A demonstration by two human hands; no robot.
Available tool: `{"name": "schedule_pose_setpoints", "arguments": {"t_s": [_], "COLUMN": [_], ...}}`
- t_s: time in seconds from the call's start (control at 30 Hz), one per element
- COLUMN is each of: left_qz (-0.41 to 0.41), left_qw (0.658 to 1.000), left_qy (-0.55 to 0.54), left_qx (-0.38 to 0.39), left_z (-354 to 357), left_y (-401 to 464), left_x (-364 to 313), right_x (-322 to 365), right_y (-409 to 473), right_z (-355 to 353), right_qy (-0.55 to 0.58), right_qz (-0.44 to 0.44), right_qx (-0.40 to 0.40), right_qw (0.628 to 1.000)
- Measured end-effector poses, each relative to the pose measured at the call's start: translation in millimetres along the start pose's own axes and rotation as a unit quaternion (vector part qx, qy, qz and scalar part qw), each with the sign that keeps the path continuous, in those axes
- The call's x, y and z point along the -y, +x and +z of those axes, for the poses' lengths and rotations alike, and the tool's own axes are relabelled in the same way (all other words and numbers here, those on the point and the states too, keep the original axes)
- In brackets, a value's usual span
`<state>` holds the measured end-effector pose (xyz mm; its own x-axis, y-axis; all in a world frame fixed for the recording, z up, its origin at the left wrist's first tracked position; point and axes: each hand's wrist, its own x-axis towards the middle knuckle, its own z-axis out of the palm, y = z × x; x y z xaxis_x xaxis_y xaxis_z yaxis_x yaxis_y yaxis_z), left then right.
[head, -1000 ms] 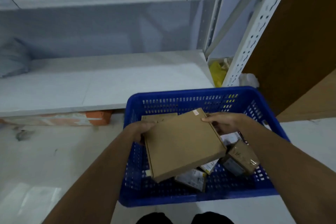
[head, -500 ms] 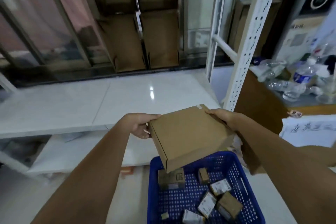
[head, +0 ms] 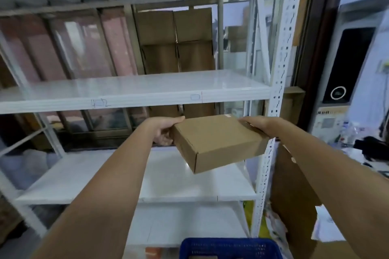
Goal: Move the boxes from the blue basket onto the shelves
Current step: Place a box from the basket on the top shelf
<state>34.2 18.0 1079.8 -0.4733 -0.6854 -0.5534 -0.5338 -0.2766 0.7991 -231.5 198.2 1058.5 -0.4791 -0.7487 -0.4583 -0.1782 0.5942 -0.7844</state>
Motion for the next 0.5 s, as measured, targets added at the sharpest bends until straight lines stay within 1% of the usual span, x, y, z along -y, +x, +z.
{"name": "schedule_pose_setpoints", "arguments": {"t_s": [0.07, 0.17, 0.27, 0.4, 0.5], "left_qz": [0.001, 0.004, 0.008, 0.011, 0.011], "left_qw": [0.999, 0.998, 0.996, 0.995, 0.994], "left_qy": [-0.028, -0.056, -0.081, -0.092, -0.103], "left_qx": [-0.019, -0.033, -0.043, -0.038, -0.023], "left_z": [-4, -17, -36, -60, -76], "left_y": [-16, -35, -52, -80, -102], "left_x": [-2, 2, 9, 19, 34], "right_x": [8, 12, 17, 24, 33], "right_y": [-15, -35, -55, -83, -105], "right_z": [-3, -1, 14, 52, 89], "right_qy": [0.005, 0.000, 0.009, 0.044, 0.113], "right_qz": [0.006, 0.010, 0.008, 0.007, 0.008], "right_qx": [-0.021, -0.072, -0.084, -0.071, -0.034], "right_qw": [1.000, 0.997, 0.996, 0.997, 0.993]}}
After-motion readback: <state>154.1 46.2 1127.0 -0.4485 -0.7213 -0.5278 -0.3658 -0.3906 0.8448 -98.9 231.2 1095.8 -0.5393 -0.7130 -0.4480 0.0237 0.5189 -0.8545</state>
